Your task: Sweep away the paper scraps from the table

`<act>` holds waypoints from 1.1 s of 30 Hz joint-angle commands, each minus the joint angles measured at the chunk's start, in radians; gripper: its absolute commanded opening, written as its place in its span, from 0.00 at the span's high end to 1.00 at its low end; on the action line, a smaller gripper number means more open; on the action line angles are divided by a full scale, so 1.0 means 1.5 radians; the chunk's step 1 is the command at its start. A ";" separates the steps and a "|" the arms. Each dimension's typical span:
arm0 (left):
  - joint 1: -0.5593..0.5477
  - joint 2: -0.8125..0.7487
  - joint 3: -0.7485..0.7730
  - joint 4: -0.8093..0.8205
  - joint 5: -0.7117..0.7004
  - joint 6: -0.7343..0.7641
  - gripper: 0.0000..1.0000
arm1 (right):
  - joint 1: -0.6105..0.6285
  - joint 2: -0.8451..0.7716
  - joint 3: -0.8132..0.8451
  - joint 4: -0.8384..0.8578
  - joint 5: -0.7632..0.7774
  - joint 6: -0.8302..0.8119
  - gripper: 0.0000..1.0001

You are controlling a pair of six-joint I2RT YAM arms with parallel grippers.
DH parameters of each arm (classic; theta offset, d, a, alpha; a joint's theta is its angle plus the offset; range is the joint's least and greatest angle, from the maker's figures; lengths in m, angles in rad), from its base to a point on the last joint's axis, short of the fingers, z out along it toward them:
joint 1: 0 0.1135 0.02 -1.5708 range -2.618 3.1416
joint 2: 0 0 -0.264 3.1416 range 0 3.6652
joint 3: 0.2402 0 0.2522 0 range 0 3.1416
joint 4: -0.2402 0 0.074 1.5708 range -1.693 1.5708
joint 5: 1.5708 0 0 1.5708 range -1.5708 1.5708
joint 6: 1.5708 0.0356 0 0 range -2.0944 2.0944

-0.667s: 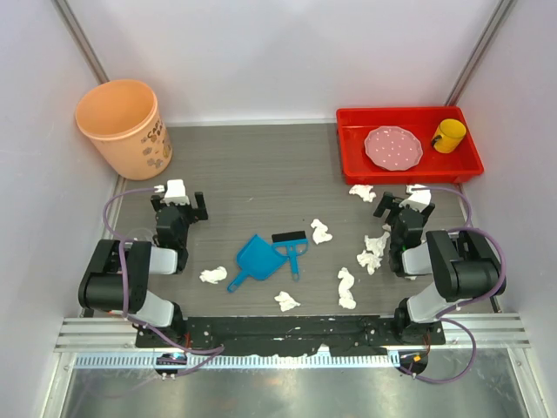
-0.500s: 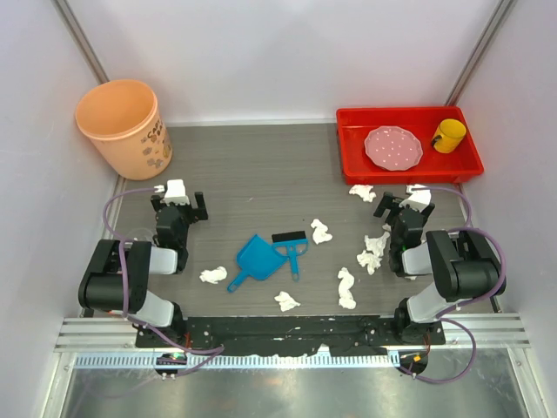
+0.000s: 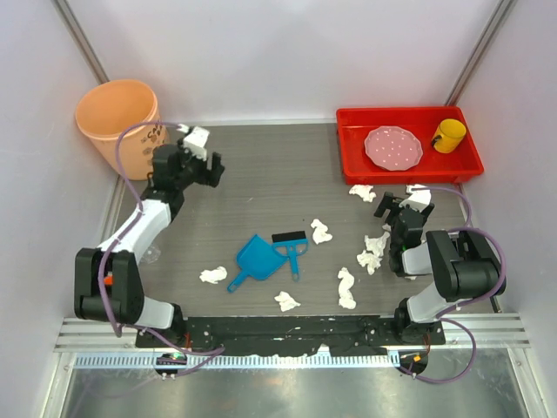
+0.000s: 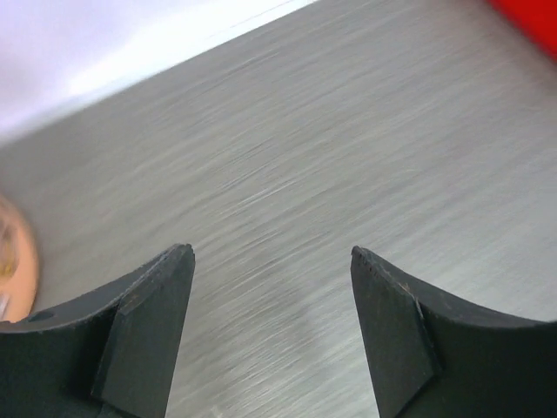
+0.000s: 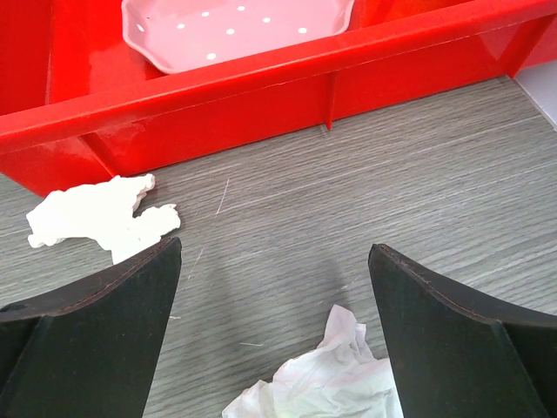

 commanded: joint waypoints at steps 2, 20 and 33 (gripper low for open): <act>-0.189 -0.027 0.132 -0.476 0.164 0.244 0.24 | 0.003 -0.006 0.007 0.032 0.005 -0.004 0.07; -0.528 0.178 0.212 -0.572 0.029 0.386 0.35 | 0.003 -0.005 0.008 0.031 0.006 -0.003 0.09; -0.552 0.258 0.289 -0.528 0.014 0.339 0.39 | 0.002 -0.005 0.008 0.030 0.006 -0.004 0.09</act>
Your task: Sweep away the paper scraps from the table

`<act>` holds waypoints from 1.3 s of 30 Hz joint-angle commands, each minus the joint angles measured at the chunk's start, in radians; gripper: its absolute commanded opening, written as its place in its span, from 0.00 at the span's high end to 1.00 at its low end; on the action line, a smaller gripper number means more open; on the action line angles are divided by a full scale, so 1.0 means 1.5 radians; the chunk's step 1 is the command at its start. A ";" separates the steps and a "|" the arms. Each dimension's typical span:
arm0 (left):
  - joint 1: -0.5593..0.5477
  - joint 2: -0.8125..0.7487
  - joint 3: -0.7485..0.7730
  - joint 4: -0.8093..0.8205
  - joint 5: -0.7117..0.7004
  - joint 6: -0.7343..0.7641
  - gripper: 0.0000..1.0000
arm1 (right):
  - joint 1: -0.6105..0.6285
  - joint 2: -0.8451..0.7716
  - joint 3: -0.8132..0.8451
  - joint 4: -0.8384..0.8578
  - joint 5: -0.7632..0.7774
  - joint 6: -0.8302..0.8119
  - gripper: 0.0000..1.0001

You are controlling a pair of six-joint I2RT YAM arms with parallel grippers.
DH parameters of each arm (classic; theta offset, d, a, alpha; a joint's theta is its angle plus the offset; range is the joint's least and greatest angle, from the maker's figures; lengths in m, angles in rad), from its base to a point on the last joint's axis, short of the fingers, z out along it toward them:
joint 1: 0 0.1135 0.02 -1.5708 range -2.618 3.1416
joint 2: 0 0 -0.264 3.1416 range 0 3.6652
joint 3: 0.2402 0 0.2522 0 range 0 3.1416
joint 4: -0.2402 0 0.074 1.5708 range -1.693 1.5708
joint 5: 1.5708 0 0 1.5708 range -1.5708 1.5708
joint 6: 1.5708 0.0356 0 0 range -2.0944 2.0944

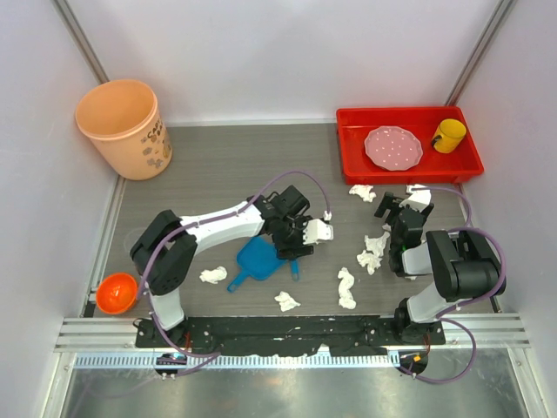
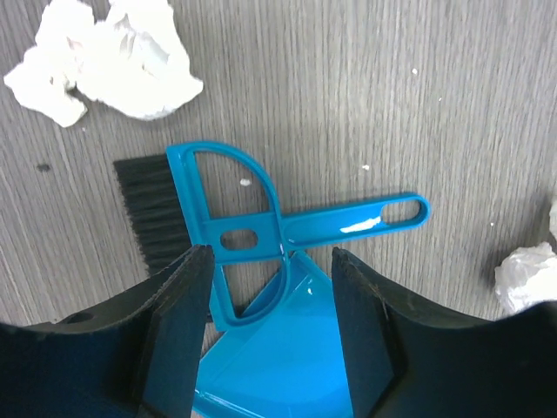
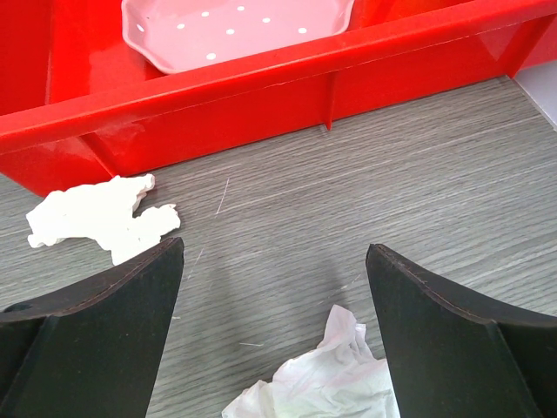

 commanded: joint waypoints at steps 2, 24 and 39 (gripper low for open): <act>-0.019 0.027 0.041 0.024 -0.004 -0.024 0.40 | 0.002 -0.006 0.008 0.029 0.006 -0.003 0.09; -0.066 0.172 0.162 -0.060 -0.095 -0.174 0.55 | 0.002 -0.005 0.008 0.030 0.006 -0.004 0.10; -0.070 0.156 0.209 -0.123 -0.129 -0.261 0.57 | 0.002 -0.005 0.008 0.030 0.006 -0.003 0.10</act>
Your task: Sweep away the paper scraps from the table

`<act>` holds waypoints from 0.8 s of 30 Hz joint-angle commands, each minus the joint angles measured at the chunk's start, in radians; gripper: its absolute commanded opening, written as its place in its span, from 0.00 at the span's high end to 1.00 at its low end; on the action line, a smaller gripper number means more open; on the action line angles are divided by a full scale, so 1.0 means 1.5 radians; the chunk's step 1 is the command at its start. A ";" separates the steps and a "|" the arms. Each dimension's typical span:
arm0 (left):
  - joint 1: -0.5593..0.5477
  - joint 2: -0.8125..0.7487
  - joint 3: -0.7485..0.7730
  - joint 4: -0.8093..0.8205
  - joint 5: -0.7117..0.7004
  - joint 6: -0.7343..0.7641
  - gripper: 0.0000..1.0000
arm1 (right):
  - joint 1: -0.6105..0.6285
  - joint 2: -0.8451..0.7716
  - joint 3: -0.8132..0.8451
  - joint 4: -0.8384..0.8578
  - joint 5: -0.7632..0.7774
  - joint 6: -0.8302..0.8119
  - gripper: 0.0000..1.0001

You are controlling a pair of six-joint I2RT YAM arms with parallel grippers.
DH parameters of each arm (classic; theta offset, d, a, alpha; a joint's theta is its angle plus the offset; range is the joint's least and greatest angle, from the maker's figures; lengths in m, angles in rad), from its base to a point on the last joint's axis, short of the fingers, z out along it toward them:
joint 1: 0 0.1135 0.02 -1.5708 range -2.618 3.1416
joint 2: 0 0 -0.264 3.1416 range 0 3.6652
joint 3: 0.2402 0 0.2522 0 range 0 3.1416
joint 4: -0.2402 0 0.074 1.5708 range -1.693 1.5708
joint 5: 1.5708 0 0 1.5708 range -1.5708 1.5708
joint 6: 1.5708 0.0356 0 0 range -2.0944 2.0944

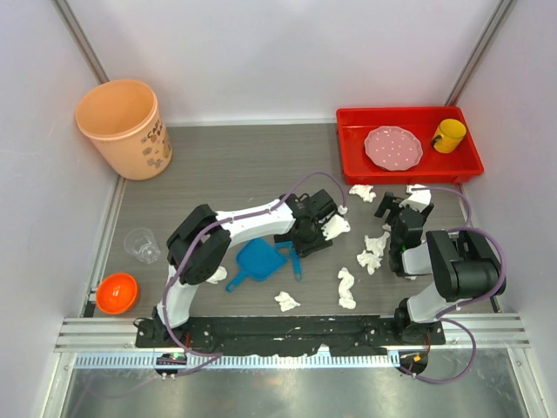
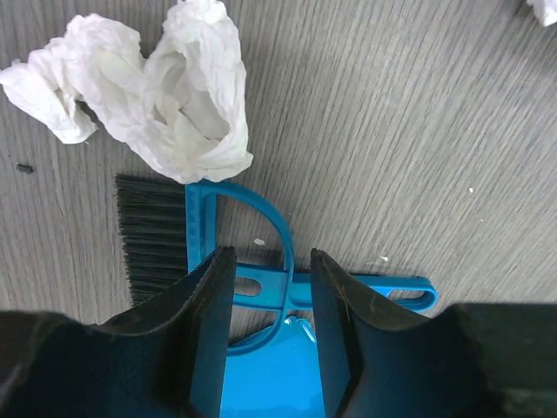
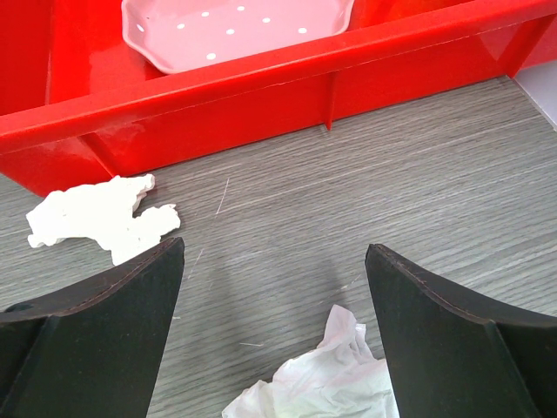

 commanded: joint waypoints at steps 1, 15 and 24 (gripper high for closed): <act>-0.003 -0.006 0.019 -0.022 0.024 -0.049 0.58 | 0.002 -0.006 0.008 0.030 0.006 -0.004 0.10; -0.031 0.046 0.008 0.010 -0.020 -0.034 0.70 | 0.002 -0.006 0.008 0.030 0.005 -0.004 0.10; -0.023 0.048 0.028 0.031 -0.079 -0.080 1.00 | 0.002 -0.006 0.008 0.030 0.005 -0.004 0.10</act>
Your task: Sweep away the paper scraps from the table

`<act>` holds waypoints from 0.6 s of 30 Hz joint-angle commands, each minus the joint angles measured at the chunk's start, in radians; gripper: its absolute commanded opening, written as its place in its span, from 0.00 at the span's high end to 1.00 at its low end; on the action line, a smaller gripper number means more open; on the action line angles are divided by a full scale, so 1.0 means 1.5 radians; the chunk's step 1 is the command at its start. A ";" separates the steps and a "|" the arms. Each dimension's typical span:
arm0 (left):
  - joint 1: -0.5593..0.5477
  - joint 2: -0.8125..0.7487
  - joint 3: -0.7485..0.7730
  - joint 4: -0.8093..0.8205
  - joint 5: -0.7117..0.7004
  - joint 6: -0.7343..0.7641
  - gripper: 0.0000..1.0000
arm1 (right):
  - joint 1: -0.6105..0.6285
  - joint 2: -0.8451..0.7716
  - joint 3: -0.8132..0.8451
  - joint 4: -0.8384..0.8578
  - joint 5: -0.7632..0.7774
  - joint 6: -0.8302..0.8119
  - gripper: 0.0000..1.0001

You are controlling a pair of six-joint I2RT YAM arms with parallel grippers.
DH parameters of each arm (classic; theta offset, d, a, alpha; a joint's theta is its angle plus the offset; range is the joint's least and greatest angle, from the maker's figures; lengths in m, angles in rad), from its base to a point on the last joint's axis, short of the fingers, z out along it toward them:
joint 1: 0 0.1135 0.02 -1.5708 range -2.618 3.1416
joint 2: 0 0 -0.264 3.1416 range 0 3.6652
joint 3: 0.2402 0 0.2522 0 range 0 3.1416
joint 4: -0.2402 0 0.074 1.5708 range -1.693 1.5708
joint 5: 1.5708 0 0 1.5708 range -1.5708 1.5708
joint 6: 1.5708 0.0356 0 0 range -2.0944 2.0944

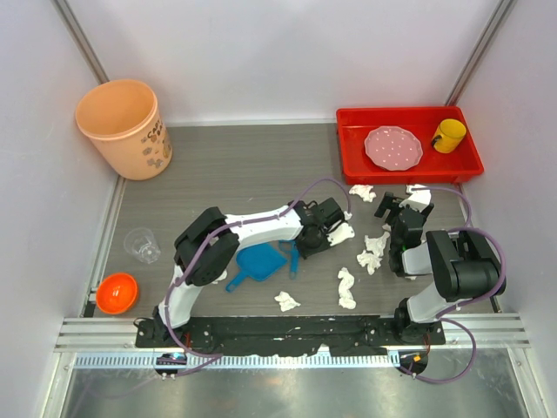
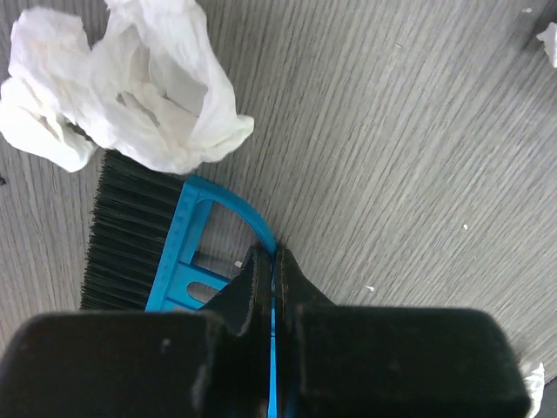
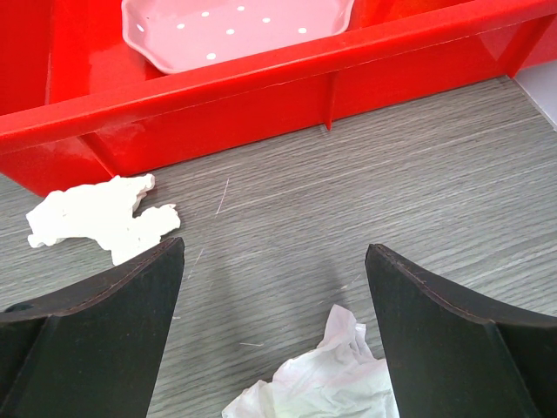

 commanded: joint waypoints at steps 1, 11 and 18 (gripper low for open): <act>0.008 0.002 0.012 0.034 -0.033 -0.038 1.00 | 0.002 -0.006 0.008 0.030 0.005 -0.004 0.10; 0.161 -0.135 0.116 0.038 0.112 -0.214 1.00 | 0.004 -0.029 0.006 0.023 0.035 0.007 0.12; 0.325 -0.206 0.218 0.046 0.242 -0.405 1.00 | 0.004 -0.288 0.188 -0.421 -0.035 0.111 0.15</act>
